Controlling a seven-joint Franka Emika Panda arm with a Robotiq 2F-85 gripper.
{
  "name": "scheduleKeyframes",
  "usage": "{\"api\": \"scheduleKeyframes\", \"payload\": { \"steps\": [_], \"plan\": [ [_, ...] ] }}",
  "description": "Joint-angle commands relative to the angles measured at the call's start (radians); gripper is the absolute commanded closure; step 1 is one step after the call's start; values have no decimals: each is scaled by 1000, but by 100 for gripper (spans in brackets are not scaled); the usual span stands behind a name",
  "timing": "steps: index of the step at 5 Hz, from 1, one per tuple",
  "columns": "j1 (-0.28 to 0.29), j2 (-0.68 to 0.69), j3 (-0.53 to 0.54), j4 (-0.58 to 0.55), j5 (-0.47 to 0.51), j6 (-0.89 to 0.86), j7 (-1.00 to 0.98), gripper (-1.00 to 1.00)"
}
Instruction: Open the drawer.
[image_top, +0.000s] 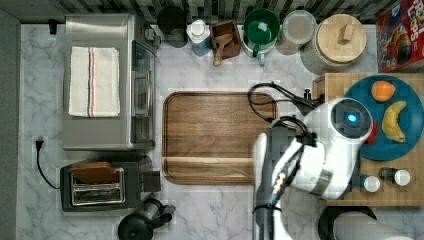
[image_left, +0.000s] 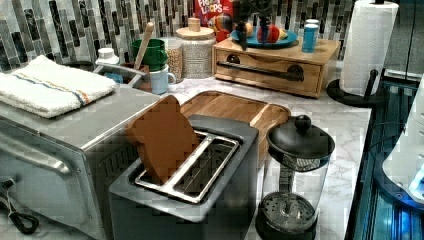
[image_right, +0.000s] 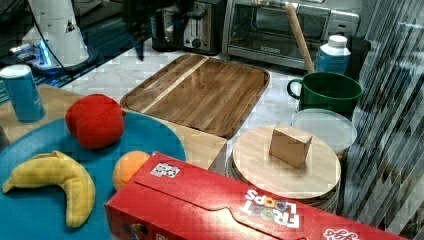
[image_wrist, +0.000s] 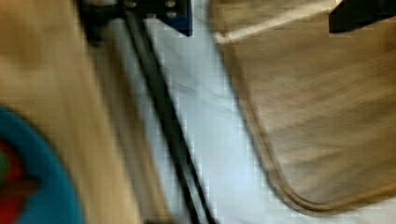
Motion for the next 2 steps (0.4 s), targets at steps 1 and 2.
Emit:
{"api": "scheduleKeyframes", "payload": {
  "steps": [1,2],
  "plan": [
    [12,-14,6,-21,-16,156,-202,-100],
    [-8,4,-4,24,-8,139,-256,-100]
  ]
}}
